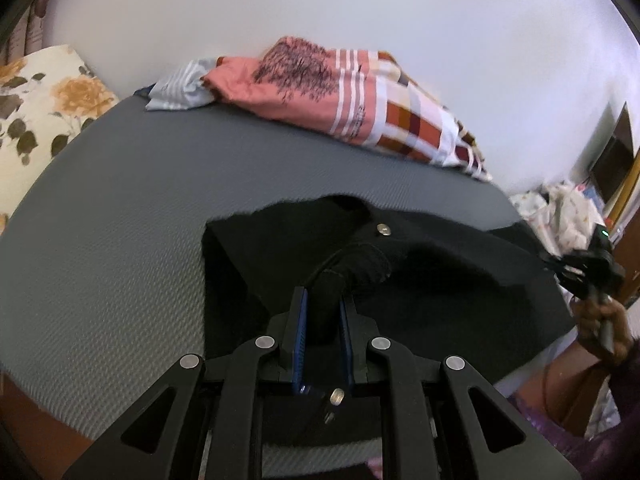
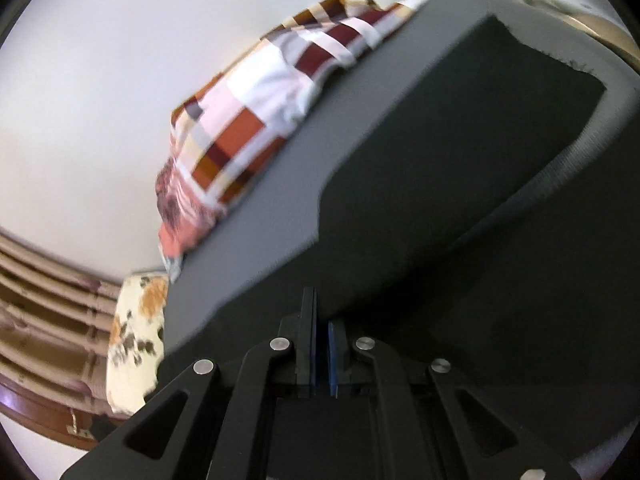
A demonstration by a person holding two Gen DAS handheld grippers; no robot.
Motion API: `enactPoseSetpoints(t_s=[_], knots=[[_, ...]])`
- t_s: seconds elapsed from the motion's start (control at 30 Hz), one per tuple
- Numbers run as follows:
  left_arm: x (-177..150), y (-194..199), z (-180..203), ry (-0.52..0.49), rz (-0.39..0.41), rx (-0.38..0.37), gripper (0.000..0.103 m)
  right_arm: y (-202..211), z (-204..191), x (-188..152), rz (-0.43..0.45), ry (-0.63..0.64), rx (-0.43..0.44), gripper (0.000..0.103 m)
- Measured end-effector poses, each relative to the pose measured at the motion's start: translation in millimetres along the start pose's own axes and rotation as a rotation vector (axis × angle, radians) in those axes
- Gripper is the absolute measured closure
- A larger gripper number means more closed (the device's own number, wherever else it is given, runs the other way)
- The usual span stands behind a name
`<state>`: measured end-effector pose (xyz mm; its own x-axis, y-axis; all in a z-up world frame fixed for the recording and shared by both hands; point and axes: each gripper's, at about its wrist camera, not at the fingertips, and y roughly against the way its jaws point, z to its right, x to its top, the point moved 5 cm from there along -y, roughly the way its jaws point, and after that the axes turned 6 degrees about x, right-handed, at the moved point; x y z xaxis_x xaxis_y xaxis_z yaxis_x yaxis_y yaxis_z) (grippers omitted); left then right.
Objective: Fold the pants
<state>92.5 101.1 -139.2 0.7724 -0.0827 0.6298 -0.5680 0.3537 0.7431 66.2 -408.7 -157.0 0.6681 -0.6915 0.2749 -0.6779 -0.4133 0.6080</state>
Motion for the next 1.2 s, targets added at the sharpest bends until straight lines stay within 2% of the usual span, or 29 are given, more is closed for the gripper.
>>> enactPoseSetpoints(t_s=[0.07,0.17,0.33,0.73,0.9,0.97,1.13,1.2], knots=[[-12.5,-0.4,-5.7,0.003,-0.02,0.015,0.088,12.6,9.7,-38.6,-0.014,-0.011,-0.015,0.097],[-28.7,-0.1,-13.5,0.011,-0.043,0.034,0.088,19.0,26.9,-75.0,-0.042,-0.059,-0.024,0.098],[-52.9,-0.3,-19.5,-0.002,-0.087,0.057,0.088,18.0,52.3,-102.3,-0.06,-0.134,-0.032,0.098],[-75.0,0.7,-20.3,-0.059,-0.102,0.087,0.087,28.7,62.9,-117.7,-0.062,-0.139,-0.047,0.098],[-75.7,5.8,-24.8,-0.063,-0.116,0.121,0.076,27.5,73.8,-123.3,-0.067,-0.181,-0.036,0.098],[-74.5,10.7,-28.3,-0.056,-0.111,0.153,0.068,27.8,72.6,-122.9,-0.066,-0.172,-0.04,0.098],[-67.1,29.7,-46.3,-0.035,-0.071,0.257,0.061,27.9,73.7,-122.8,-0.068,-0.179,-0.029,0.098],[-57.2,45.7,-55.6,-0.007,-0.018,0.319,0.059,28.2,74.7,-122.9,-0.068,-0.185,-0.023,0.098]])
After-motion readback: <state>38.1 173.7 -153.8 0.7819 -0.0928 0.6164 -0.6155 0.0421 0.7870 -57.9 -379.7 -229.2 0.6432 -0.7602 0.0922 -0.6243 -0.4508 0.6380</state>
